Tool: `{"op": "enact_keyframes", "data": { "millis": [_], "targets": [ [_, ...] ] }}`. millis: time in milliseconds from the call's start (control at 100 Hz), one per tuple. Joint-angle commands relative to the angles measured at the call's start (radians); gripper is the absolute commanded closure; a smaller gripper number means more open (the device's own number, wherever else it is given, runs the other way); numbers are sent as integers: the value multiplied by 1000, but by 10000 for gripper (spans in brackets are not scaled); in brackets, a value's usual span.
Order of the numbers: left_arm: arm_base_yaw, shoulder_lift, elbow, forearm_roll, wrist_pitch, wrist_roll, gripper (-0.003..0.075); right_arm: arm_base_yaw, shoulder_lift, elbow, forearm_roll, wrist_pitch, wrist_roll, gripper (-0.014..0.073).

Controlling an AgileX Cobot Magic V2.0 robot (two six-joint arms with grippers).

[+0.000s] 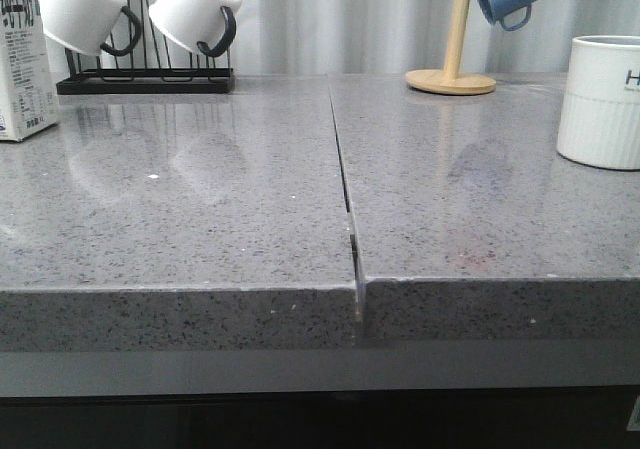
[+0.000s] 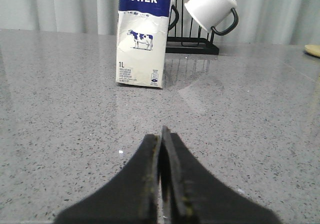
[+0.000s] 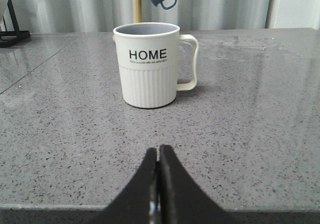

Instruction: Place milk next to cup

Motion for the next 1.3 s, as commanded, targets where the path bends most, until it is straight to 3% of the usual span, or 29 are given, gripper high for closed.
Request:
{"op": "enact_keyframes", "data": {
  "millis": [0, 830, 1060, 1290],
  "targets": [
    [0, -33, 42, -8, -82, -3, 741, -3, -20, -20, -8, -85, -5, 631],
    [0, -33, 42, -8, -82, -3, 741, -3, -20, -23, -13, -108, -6, 631],
    [0, -33, 42, -8, -82, -3, 741, -3, 24, -102, -83, 3, -6, 631],
    [0, -33, 42, -8, -82, -3, 741, -3, 218, -253, -91, 86, -3, 631]
  ]
}}
